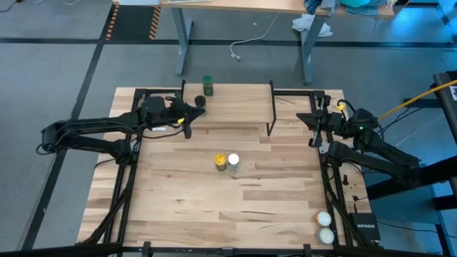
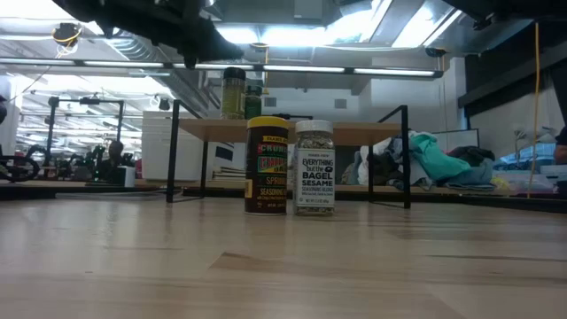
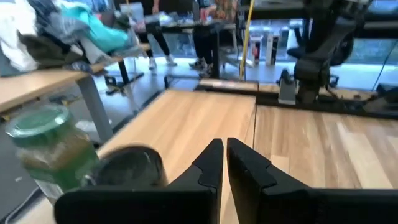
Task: Shelf spices
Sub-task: Put the black seasoning bottle on the shelf
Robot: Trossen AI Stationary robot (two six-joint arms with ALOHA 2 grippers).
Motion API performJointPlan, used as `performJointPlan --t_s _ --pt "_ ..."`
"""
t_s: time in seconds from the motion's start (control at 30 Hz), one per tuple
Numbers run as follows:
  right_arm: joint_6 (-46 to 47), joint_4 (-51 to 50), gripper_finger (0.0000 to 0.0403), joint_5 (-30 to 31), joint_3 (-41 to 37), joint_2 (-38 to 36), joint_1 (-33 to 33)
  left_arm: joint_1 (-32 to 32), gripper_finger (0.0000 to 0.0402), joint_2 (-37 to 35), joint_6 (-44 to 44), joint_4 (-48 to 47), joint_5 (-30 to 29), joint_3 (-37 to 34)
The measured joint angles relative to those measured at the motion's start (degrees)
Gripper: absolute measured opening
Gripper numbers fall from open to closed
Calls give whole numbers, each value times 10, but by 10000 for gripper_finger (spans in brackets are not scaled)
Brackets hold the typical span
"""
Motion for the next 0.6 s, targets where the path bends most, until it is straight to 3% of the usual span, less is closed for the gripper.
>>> performJointPlan --t_s 0.27,0.6 --pt "0 1 5 0 0 6 0 1 5 49 -6 -1 -44 0" --pt "0 1 5 0 0 6 0 3 2 58 -9 -8 -127 0"
